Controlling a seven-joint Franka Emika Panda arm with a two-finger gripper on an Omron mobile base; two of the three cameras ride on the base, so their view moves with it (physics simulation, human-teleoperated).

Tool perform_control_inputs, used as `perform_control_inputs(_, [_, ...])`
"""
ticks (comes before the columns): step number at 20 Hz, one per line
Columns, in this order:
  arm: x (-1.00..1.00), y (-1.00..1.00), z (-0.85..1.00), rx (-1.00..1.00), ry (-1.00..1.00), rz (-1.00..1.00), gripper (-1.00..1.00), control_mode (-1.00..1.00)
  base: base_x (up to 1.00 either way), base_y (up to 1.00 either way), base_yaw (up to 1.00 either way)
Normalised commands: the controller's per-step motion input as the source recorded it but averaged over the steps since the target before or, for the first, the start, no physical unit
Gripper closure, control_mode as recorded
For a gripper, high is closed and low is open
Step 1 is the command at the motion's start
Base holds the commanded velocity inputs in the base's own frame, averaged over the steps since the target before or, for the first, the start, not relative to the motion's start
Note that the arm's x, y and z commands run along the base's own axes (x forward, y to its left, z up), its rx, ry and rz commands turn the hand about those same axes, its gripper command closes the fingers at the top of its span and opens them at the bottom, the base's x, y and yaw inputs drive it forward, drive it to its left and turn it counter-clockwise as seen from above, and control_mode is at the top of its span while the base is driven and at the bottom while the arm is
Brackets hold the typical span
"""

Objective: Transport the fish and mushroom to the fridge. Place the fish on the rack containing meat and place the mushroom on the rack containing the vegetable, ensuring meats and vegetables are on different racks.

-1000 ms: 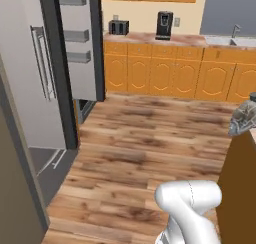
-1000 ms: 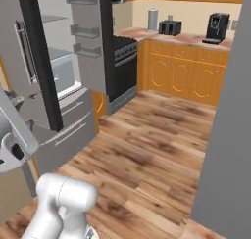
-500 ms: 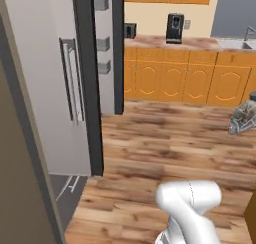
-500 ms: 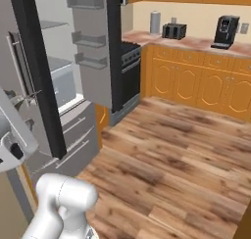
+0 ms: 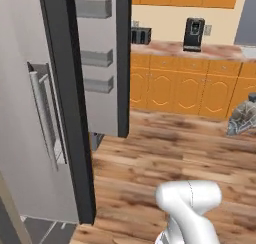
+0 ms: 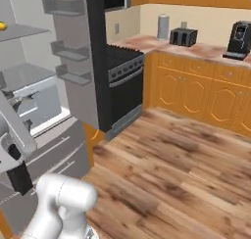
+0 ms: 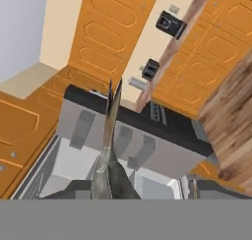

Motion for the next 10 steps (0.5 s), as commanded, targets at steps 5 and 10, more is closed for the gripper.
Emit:
perform_control_inputs(5, [0.00, 0.00, 0.00, 0.00, 0.00, 0.00, 1.00, 1.00, 0.88, -0.27, 0.58])
perform_control_inputs(10, [0.00, 0.00, 0.00, 0.00, 0.00, 0.00, 1.00, 1.00, 0.42, -0.54, 0.66])
